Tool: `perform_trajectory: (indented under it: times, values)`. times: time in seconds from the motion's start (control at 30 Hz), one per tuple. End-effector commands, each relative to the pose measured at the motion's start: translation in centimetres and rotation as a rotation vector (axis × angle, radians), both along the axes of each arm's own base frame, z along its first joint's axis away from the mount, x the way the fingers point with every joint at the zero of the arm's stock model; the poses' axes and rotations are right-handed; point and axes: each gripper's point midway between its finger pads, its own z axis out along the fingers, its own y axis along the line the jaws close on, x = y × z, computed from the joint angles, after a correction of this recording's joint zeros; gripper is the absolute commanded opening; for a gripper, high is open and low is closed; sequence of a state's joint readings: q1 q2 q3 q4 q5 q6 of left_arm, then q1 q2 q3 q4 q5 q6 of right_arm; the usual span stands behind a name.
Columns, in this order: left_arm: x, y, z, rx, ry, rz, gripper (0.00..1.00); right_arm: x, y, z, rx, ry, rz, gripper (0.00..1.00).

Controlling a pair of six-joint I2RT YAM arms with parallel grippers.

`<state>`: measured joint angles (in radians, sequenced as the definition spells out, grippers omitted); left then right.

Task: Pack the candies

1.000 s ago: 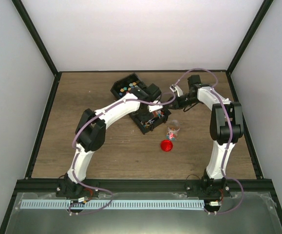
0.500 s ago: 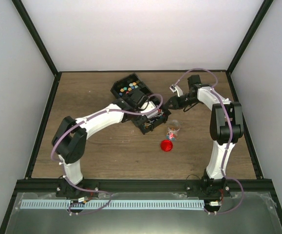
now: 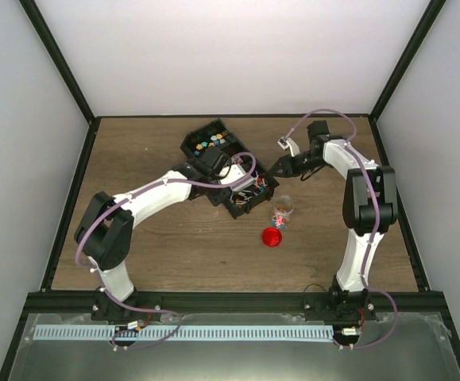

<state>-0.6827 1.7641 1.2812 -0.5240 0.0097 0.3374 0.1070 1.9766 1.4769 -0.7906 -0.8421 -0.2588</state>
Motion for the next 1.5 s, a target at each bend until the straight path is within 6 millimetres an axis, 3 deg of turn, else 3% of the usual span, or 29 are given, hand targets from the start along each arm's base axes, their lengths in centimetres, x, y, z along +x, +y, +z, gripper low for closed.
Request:
perform_trajectory:
  times: [0.0, 0.33, 0.83, 1.07, 1.2, 1.47]
  values:
    - [0.0, 0.6, 0.8, 0.091, 0.027, -0.064, 0.04, 0.9, 0.2, 1.6, 0.013, -0.042, 0.016, 0.31]
    - [-1.1, 2.0, 0.8, 0.290, 0.120, -0.164, 0.04, -0.1, 0.2, 0.6, 0.011, 0.007, 0.028, 0.32]
    - [0.8, -0.6, -1.6, 0.301, 0.212, -0.155, 0.04, -0.3, 1.4, -1.2, 0.028, 0.071, 0.044, 0.31]
    - [1.1, -1.7, -3.4, 0.278, 0.240, -0.154, 0.04, -0.5, 1.6, -1.6, 0.047, 0.086, 0.052, 0.15]
    - [1.2, -2.9, -4.6, 0.239, 0.252, -0.163, 0.04, -0.5, 1.7, -1.5, 0.057, 0.086, 0.054, 0.12]
    - [0.4, -5.2, -4.5, 0.073, 0.230, -0.203, 0.04, -0.5, 1.8, -1.4, 0.063, 0.074, 0.056, 0.03]
